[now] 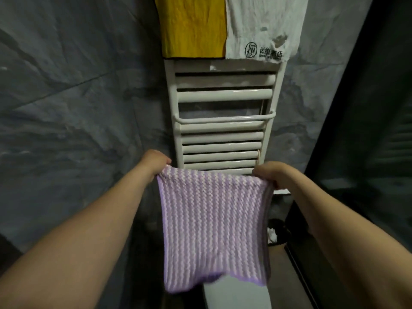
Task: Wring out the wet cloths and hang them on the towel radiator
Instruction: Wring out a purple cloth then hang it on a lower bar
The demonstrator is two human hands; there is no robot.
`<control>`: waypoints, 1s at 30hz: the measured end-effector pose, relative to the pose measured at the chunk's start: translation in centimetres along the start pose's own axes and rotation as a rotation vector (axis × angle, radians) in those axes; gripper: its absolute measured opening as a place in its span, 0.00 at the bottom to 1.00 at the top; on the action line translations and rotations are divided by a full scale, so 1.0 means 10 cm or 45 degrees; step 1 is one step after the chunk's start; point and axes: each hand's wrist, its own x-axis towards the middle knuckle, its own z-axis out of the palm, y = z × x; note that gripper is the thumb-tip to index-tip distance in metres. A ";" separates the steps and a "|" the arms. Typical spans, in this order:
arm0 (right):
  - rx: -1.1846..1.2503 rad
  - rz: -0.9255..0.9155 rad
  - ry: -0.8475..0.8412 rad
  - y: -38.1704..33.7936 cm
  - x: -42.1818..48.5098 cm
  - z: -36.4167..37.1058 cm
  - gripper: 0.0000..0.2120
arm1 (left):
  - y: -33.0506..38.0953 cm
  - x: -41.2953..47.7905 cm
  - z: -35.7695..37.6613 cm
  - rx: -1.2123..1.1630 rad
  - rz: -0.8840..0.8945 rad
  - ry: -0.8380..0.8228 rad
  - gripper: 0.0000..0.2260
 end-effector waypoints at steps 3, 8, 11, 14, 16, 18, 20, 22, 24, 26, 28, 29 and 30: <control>-0.194 0.156 -0.221 0.12 0.00 0.10 0.06 | -0.11 -0.02 0.03 0.106 -0.103 -0.119 0.09; 0.531 -0.151 -0.037 0.03 0.13 0.09 0.13 | 0.06 0.10 -0.08 -0.363 0.055 0.176 0.07; 0.790 -0.486 0.116 -0.12 0.01 0.07 0.14 | 0.05 0.15 -0.09 -0.632 0.199 0.393 0.08; -0.110 -0.369 -0.007 -0.03 -0.12 0.29 0.06 | -0.47 0.07 0.08 0.138 -0.020 -0.011 0.14; -0.425 -0.049 -0.207 0.09 -0.06 0.38 0.10 | -0.69 -0.06 0.11 0.697 -0.222 -0.308 0.14; -0.238 0.071 -0.192 0.10 0.05 0.34 0.09 | -0.68 -0.11 0.10 0.846 -0.296 -0.471 0.12; -0.092 0.116 -0.151 0.10 0.12 0.29 0.07 | -0.58 -0.15 0.07 0.882 -0.399 -0.677 0.08; -0.082 0.150 -0.125 0.06 0.13 0.22 0.06 | -0.48 -0.13 0.05 0.923 -0.370 -0.712 0.08; -0.062 0.147 -0.125 0.10 0.16 0.19 0.05 | -0.50 -0.04 0.10 0.781 -0.360 -0.621 0.10; -0.052 0.150 -0.139 0.15 0.20 0.17 0.06 | -0.54 0.01 0.16 0.594 -0.395 -0.531 0.12; 0.020 0.156 -0.166 0.20 0.25 0.14 0.08 | -0.52 0.02 0.19 0.410 -0.439 -0.426 0.08; 0.067 0.152 -0.193 0.22 0.27 0.11 0.09 | -0.47 0.01 0.20 0.307 -0.454 -0.351 0.07; 0.123 0.145 -0.214 0.23 0.31 0.09 0.09 | -0.42 0.01 0.20 0.182 -0.468 -0.270 0.07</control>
